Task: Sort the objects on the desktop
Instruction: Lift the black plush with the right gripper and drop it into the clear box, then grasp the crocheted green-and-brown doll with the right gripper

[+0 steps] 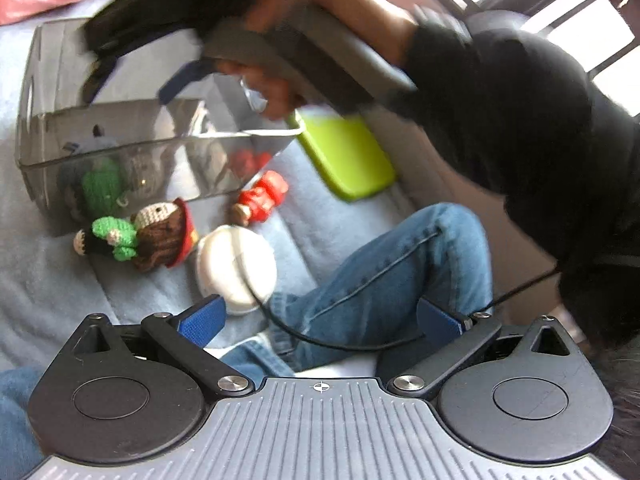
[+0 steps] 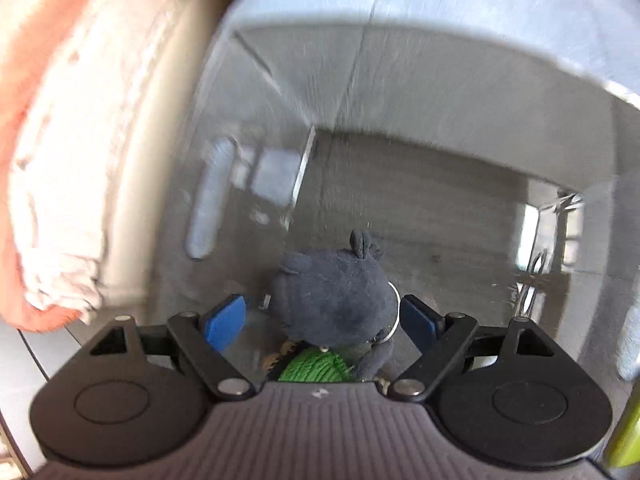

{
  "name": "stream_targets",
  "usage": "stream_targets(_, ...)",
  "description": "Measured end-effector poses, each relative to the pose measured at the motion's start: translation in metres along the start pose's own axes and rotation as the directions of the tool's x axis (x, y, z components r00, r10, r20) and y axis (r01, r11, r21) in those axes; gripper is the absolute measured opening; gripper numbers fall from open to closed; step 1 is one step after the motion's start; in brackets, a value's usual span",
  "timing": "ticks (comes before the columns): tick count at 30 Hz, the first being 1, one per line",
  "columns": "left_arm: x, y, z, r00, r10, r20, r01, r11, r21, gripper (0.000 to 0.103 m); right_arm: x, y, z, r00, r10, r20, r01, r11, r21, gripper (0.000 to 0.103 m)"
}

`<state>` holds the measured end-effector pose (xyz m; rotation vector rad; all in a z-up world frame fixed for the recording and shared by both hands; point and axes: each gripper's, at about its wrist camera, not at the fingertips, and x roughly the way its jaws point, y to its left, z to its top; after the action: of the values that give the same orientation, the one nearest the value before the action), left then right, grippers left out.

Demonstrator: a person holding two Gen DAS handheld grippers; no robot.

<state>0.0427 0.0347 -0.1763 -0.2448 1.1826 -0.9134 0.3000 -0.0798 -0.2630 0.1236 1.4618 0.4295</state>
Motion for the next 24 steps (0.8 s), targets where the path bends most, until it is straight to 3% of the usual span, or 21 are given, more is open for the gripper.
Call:
stream_targets(3,-0.026,-0.001,-0.003,0.998,-0.025,0.065,0.027,0.999,-0.043,0.103,-0.05,-0.014,-0.024,0.989,0.056,0.134,-0.057,0.998,0.005,0.086)
stream_targets(6,-0.052,0.0,-0.007,0.987,0.037,0.155,-0.019,0.993,-0.113,0.103,-0.091,-0.027,-0.056,0.954,0.058,0.294,-0.056,0.998,-0.017,0.09)
stream_targets(9,-0.068,0.006,-0.009,0.961,0.193,0.197,-0.14,0.957,-0.253,0.103,-0.119,-0.029,-0.105,0.895,-0.038,0.444,0.087,0.992,-0.09,0.099)
stream_targets(11,-0.067,0.01,-0.007,0.924,0.335,0.187,-0.261,0.906,-0.334,0.103,-0.128,-0.03,-0.14,0.867,-0.081,0.492,0.168,0.976,-0.135,0.099)
stream_targets(13,-0.058,0.011,-0.001,0.899,0.409,0.157,-0.333,0.871,-0.361,0.103,-0.128,-0.031,-0.17,0.867,-0.091,0.49,0.198,0.966,-0.169,0.099)
stream_targets(16,-0.043,-0.002,0.008,0.927,0.341,0.156,-0.278,0.904,-0.325,0.103,-0.113,-0.029,-0.204,0.886,-0.106,0.451,0.21,0.96,-0.186,0.099)
stream_targets(20,-0.022,-0.043,0.012,0.985,0.148,0.09,-0.135,0.98,-0.144,0.103,-0.061,-0.012,-0.213,0.913,-0.104,0.394,0.211,0.948,-0.239,0.099)
stream_targets(22,-0.015,-0.065,0.009,0.997,0.062,0.042,-0.06,0.997,-0.056,0.103,-0.029,0.001,-0.205,0.928,-0.105,0.358,0.22,0.929,-0.297,0.099)
stream_targets(24,-0.013,-0.083,0.002,0.999,0.036,0.02,-0.036,0.999,0.026,0.103,0.001,0.015,-0.2,0.926,-0.143,0.35,0.275,0.891,-0.362,0.096)
